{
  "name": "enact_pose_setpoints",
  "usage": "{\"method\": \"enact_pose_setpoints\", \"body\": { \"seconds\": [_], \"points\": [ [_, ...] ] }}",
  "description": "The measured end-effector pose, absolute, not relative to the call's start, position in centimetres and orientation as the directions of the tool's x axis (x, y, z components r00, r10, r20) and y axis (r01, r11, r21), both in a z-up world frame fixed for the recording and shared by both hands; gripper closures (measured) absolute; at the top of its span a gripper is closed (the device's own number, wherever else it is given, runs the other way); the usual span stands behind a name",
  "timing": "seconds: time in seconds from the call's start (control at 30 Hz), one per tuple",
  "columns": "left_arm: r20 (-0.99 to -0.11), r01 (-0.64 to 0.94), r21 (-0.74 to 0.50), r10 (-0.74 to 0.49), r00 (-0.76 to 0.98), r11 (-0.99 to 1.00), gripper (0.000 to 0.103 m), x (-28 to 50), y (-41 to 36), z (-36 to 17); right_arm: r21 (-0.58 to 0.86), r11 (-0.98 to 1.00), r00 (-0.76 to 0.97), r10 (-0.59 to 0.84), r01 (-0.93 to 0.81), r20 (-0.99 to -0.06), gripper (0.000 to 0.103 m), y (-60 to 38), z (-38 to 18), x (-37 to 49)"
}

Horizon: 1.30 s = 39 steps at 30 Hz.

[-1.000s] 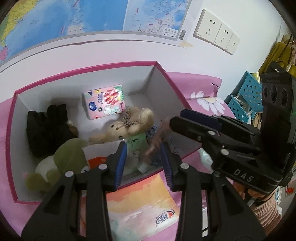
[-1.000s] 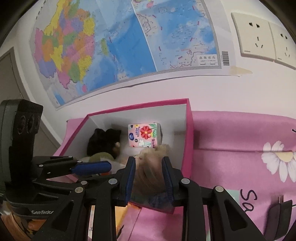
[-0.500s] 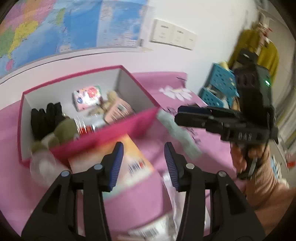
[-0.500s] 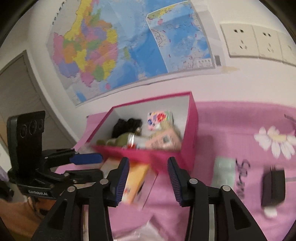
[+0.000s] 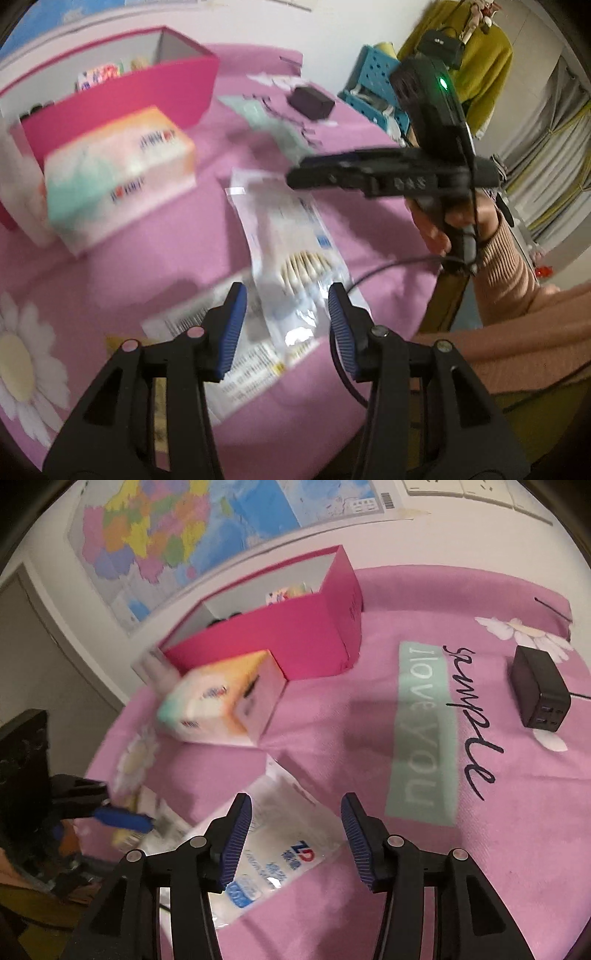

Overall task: Organize soft objects
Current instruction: 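Move the right gripper back to the white cotton-swab bag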

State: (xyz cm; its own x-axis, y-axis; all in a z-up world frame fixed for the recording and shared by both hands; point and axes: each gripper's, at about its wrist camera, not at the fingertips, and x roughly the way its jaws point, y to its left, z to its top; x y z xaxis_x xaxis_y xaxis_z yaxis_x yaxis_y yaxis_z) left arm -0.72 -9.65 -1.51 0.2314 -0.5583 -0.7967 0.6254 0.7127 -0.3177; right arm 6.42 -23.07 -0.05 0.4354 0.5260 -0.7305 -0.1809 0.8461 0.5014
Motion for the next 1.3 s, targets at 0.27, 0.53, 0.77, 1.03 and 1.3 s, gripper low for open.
{"method": "enact_pose_setpoints", "body": {
  "seconds": [0.27, 0.53, 0.77, 1.03, 1.3],
  "points": [
    [-0.820, 0.612, -0.317, -0.534, 0.207, 0.724, 0.056, -1.1, -9.8, -2.9, 0.407, 0.886, 0.418, 0.463, -0.221, -0.781, 0.082, -21.8, -1.4, 7.3],
    [-0.827, 0.566, -0.236, -0.469, 0.311, 0.790, 0.077, 0.6, -10.0, -2.6, 0.401, 0.902, 0.454, 0.429, -0.162, -0.781, 0.097, -23.6, -1.3, 6.0],
    [-0.835, 0.483, -0.106, -0.342, 0.432, 0.869, 0.086, 4.1, -10.0, -2.6, 0.477, 0.875, 0.447, 0.461, -0.084, -0.767, 0.096, -25.5, -2.1, 5.2],
    [-0.813, 0.450, -0.287, -0.464, 0.353, 0.846, 0.070, 4.5, -6.1, -2.0, 0.548, 0.832, 0.439, 0.525, -0.086, -0.729, 0.058, -25.8, -1.7, 4.8],
    [-0.802, 0.513, -0.428, -0.574, 0.165, 0.745, 0.061, 1.3, -6.9, -2.6, 0.513, 0.844, 0.430, 0.525, -0.156, -0.734, 0.059, -24.2, -1.9, 6.8]
  ]
}}
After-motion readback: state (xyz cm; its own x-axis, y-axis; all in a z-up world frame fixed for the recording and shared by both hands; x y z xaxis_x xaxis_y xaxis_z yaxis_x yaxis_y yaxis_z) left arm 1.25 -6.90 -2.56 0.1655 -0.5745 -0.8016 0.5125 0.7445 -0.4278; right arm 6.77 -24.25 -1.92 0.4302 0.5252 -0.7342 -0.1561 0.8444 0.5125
